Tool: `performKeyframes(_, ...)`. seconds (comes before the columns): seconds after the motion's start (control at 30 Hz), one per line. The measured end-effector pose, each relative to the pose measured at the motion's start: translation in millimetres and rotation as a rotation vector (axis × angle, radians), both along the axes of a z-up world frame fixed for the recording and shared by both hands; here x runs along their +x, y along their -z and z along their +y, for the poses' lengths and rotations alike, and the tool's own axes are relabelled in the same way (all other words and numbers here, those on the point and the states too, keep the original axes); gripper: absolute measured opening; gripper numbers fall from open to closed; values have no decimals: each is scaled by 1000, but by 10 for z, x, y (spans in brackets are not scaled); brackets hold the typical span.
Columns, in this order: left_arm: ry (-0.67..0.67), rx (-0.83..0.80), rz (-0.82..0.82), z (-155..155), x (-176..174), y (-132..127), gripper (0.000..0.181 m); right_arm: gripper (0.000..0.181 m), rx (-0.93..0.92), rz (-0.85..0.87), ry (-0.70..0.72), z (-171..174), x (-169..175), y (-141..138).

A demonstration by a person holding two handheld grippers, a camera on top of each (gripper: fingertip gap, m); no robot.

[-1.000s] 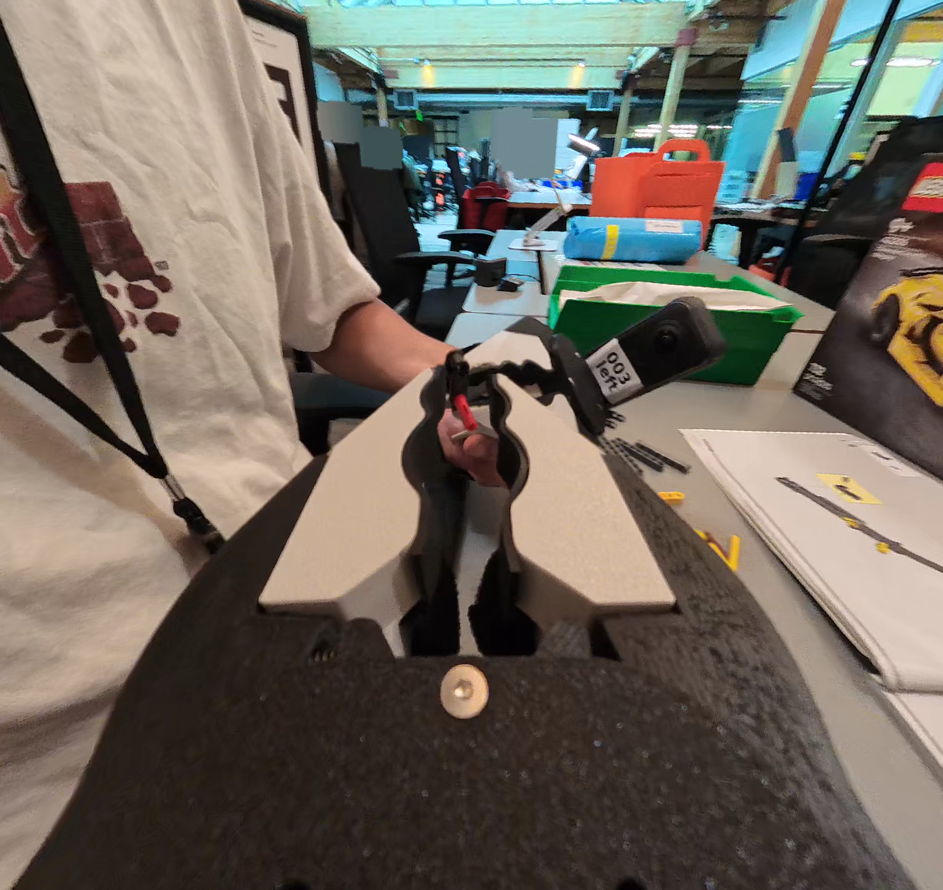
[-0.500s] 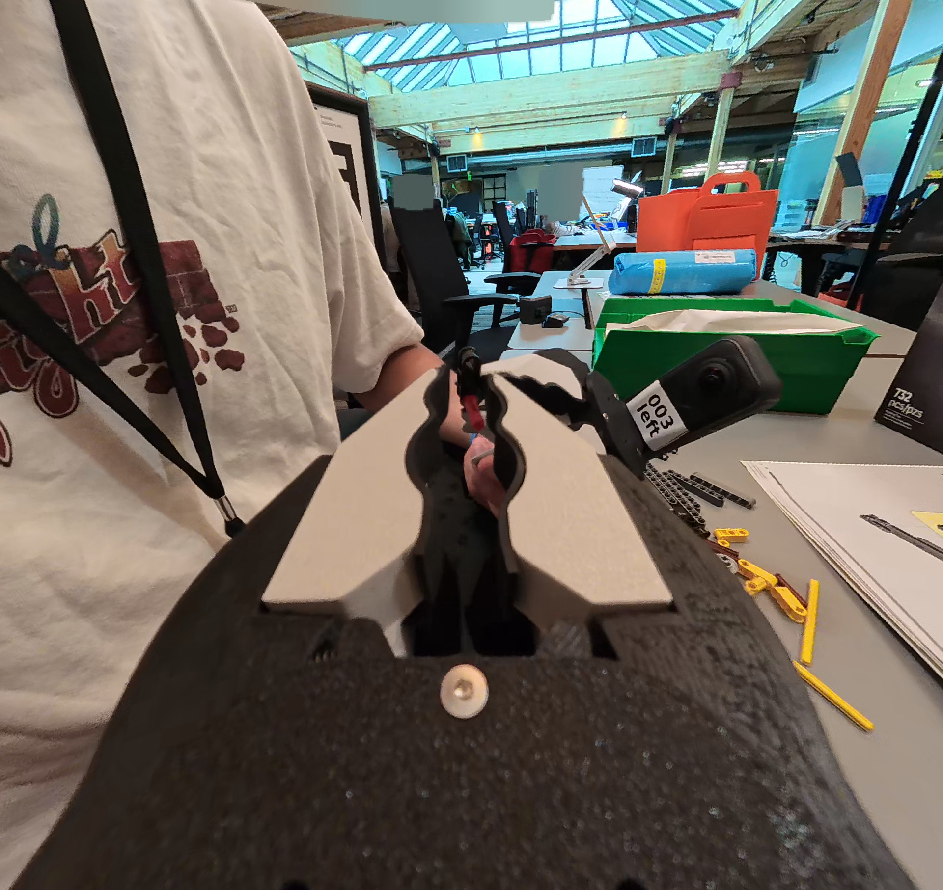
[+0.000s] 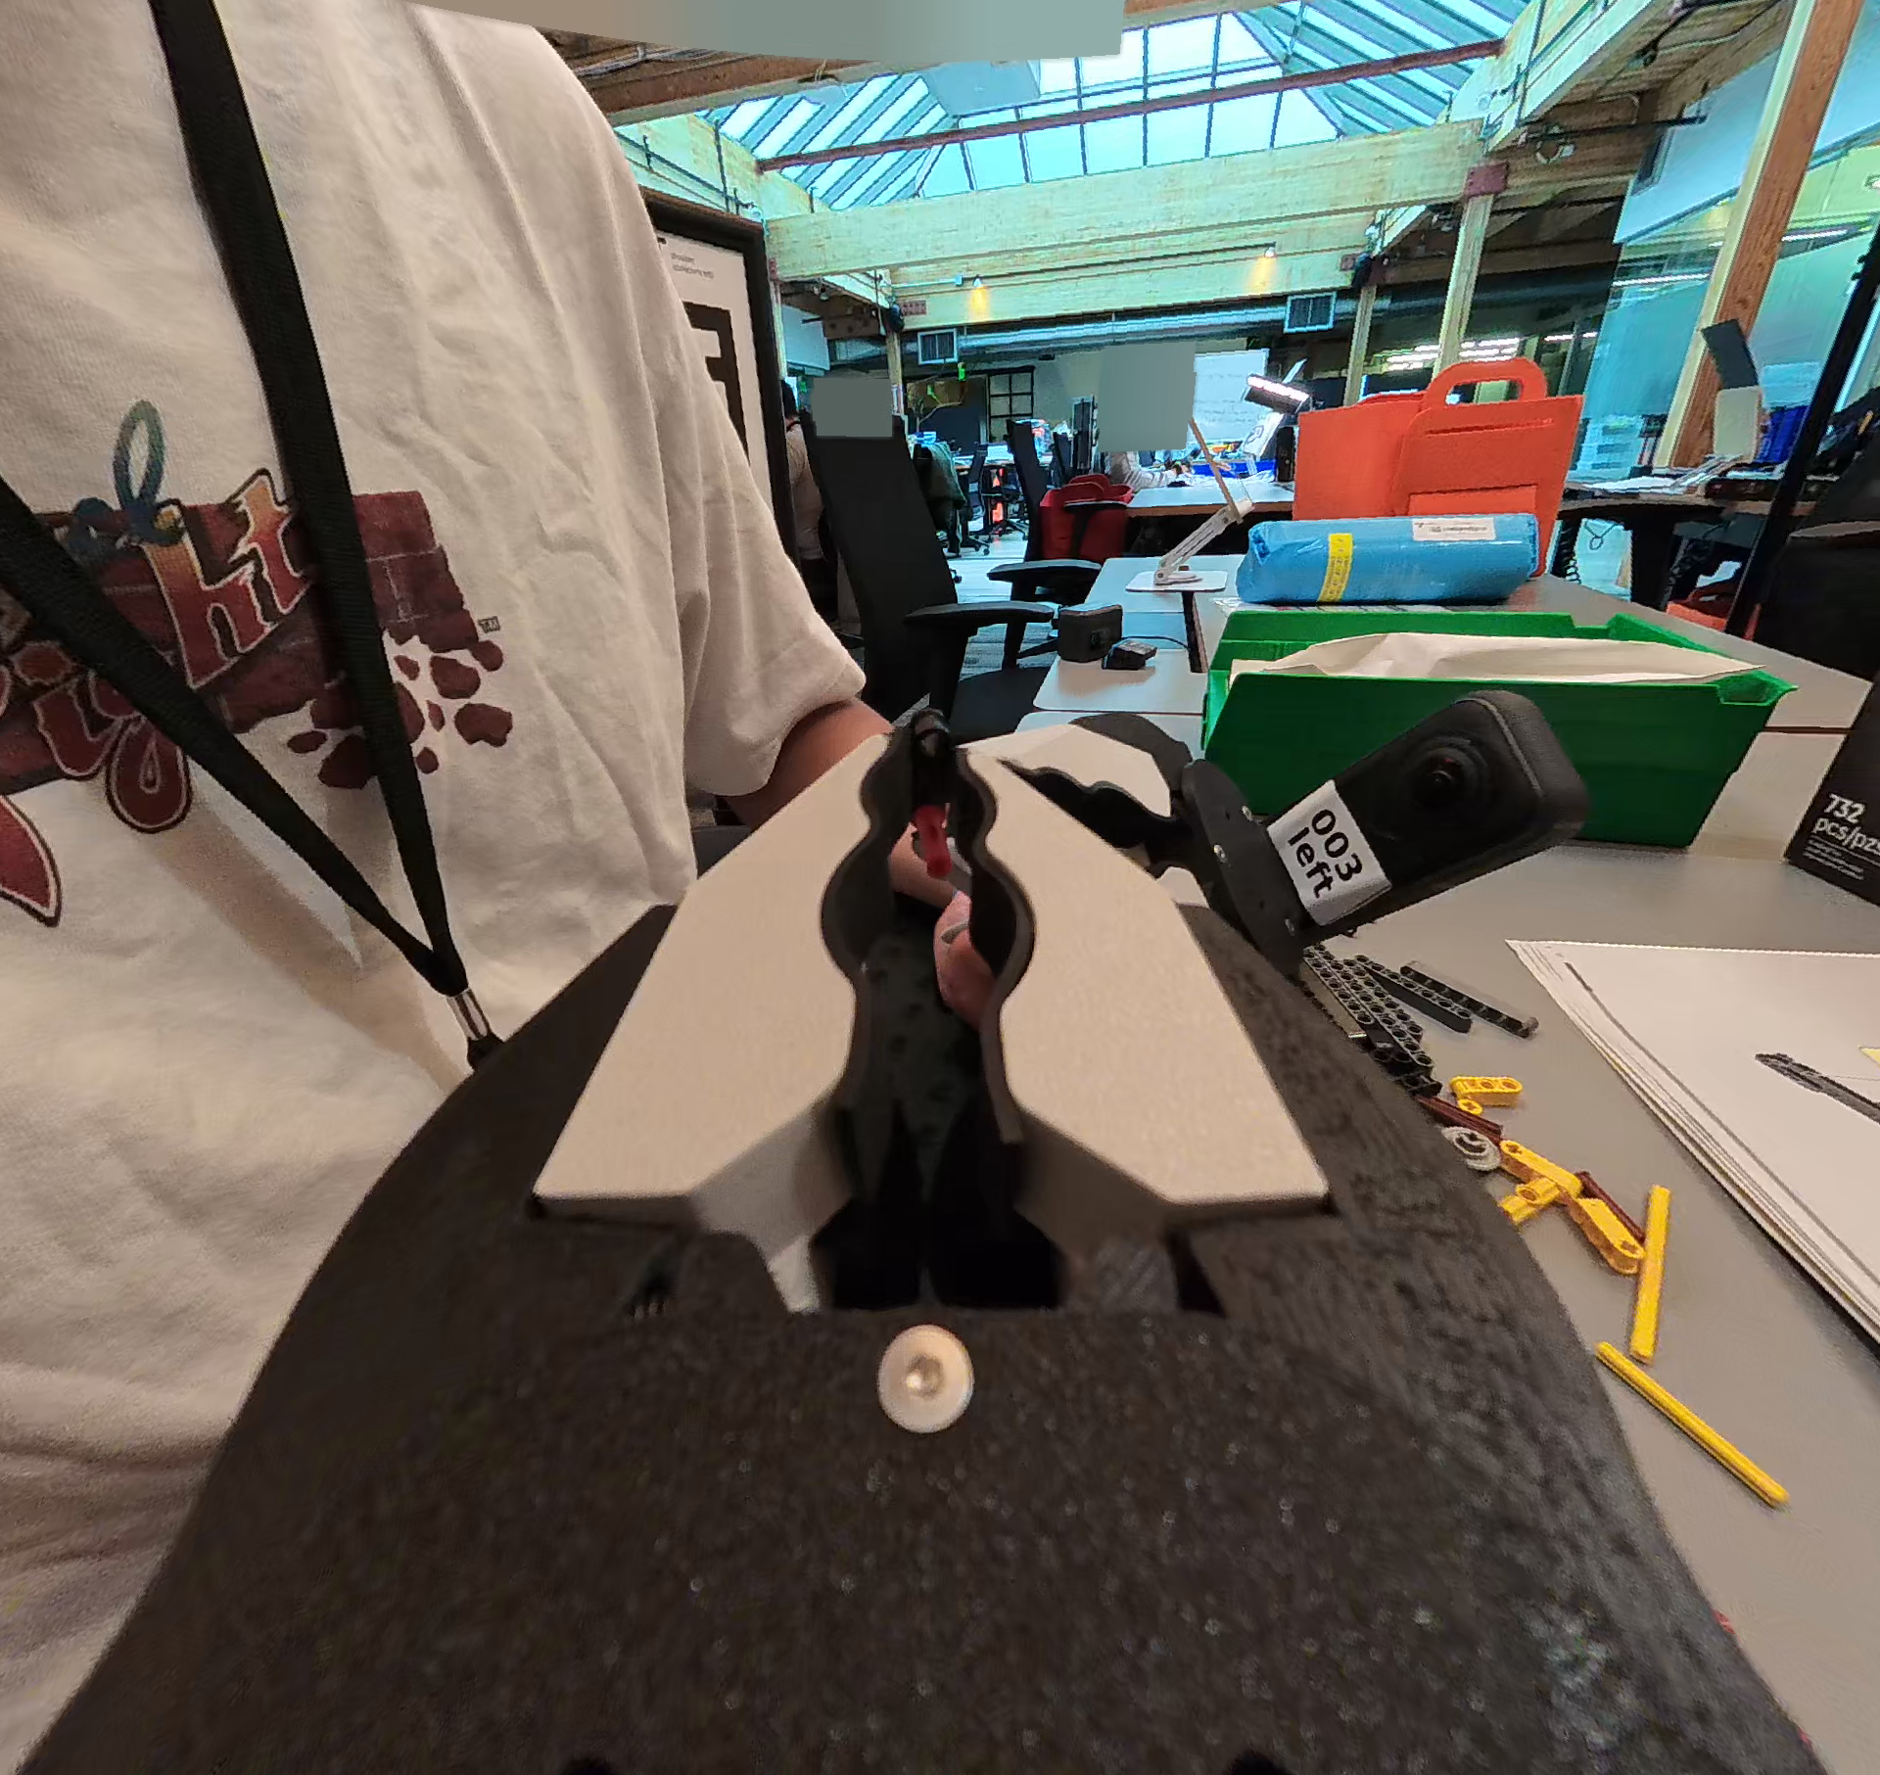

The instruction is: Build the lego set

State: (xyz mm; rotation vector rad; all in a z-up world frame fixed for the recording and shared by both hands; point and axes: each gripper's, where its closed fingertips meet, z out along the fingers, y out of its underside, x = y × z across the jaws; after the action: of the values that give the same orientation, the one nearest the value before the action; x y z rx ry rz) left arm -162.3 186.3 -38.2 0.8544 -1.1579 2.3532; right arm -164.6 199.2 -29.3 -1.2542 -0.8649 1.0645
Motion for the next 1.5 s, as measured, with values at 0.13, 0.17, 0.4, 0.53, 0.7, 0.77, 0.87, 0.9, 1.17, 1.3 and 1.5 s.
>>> performKeyframes(0.13,-112,120,28,81,50,95,9,7,2,-10,62,45,80,16)
performKeyframes(0.17,-184,243,55,139,83,225,21,6,-5,-2,85,46,140,13)
performKeyframes(0.4,-464,1387,119,774,29,1389,38,6,-79,-197,418,338,556,608)
performKeyframes(0.53,-363,1534,198,845,44,1716,42,6,-86,-247,410,361,471,703)
performKeyframes(0.7,-351,1530,191,856,93,1767,22,7,-103,-231,395,324,463,722)
performKeyframes(0.77,-333,1529,216,858,85,1767,22,7,-106,-240,402,328,473,740)
performKeyframes(0.87,-316,1410,256,747,90,1652,21,6,-64,-289,436,365,495,764)
performKeyframes(0.9,-317,1267,262,624,107,1499,21,7,-40,-324,433,360,471,791)
performKeyframes(1.17,-57,376,543,224,-26,904,20,6,50,-411,216,81,193,827)
performKeyframes(1.3,35,308,581,126,-79,892,21,6,-24,-347,106,30,112,830)
performKeyframes(1.5,80,299,570,82,-97,847,21,6,-26,-337,82,-8,72,830)
